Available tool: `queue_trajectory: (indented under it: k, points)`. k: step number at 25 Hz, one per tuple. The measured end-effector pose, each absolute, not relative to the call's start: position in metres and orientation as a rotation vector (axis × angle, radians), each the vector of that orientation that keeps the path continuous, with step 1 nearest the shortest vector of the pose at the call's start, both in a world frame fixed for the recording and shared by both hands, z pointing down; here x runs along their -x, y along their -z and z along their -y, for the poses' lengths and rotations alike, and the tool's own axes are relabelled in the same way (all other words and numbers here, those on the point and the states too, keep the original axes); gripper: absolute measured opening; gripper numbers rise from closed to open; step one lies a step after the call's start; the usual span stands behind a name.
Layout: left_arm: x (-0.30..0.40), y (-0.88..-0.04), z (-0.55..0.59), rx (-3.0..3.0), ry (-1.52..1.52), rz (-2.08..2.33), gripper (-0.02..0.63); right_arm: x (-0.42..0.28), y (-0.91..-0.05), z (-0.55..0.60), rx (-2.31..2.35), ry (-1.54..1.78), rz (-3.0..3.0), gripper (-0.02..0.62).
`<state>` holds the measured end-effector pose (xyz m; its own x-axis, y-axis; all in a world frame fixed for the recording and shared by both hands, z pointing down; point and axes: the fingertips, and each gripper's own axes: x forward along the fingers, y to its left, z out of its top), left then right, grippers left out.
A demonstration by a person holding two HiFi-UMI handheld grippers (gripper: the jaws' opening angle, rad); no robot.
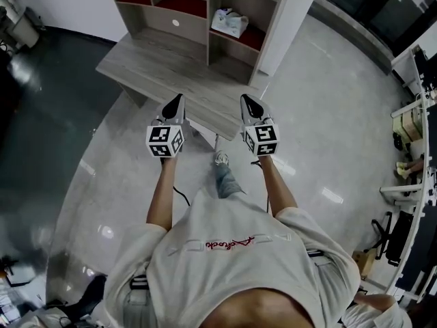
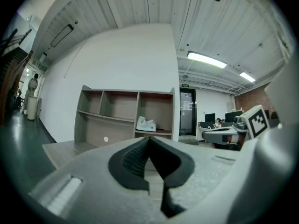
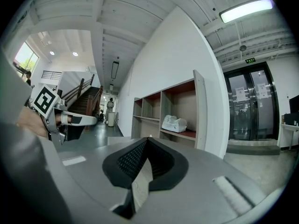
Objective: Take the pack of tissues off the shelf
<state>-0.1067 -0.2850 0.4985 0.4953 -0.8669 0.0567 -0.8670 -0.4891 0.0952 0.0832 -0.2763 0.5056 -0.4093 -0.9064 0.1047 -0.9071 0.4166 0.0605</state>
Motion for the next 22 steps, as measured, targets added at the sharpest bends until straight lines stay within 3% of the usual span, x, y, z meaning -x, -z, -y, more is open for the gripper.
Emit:
queue_trajectory:
  k: [22]
  points:
    - [0.075, -0.476, 0.493, -2.587, -0.025, 1.604, 0.002, -0.096, -0.479, 0.496, -1.550, 0.013, 2.641, 0.006]
